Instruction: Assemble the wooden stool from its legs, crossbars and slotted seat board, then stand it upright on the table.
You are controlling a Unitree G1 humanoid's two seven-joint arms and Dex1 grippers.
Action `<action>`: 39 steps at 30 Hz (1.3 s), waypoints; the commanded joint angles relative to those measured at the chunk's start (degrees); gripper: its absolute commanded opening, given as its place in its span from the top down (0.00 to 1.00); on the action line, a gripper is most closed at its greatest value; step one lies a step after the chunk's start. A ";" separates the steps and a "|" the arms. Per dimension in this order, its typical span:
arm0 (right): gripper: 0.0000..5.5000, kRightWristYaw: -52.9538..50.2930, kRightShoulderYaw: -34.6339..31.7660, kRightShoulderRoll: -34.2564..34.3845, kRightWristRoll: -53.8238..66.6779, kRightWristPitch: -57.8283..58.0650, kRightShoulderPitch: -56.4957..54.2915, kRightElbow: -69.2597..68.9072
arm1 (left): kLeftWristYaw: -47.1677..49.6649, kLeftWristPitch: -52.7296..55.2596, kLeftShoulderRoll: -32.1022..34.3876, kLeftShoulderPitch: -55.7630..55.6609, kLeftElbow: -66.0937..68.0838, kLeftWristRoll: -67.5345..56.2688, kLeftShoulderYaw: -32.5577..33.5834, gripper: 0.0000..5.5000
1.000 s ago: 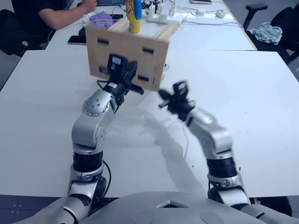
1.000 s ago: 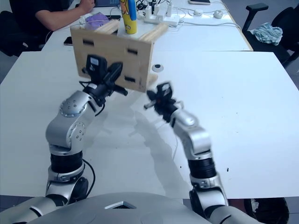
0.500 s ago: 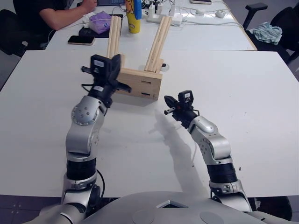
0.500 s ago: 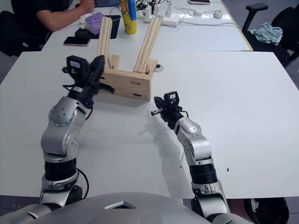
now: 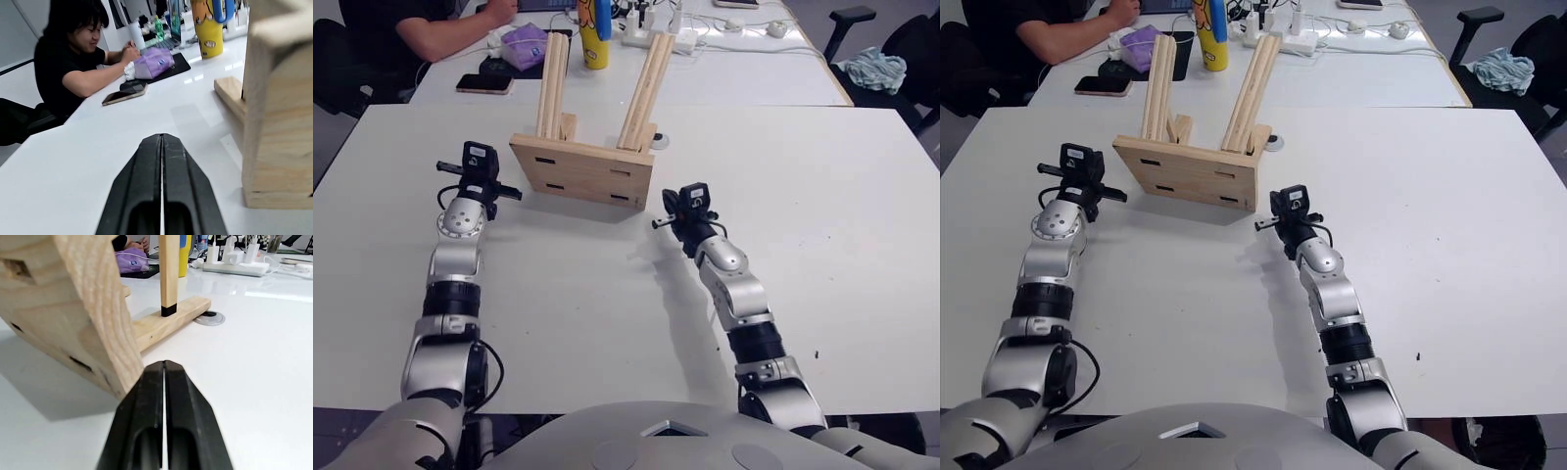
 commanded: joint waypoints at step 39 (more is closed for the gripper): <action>1.00 8.84 -5.73 -19.38 5.54 2.82 32.27 -37.83 | -4.65 20.50 -6.42 52.22 -71.96 -9.01 -12.11 1.00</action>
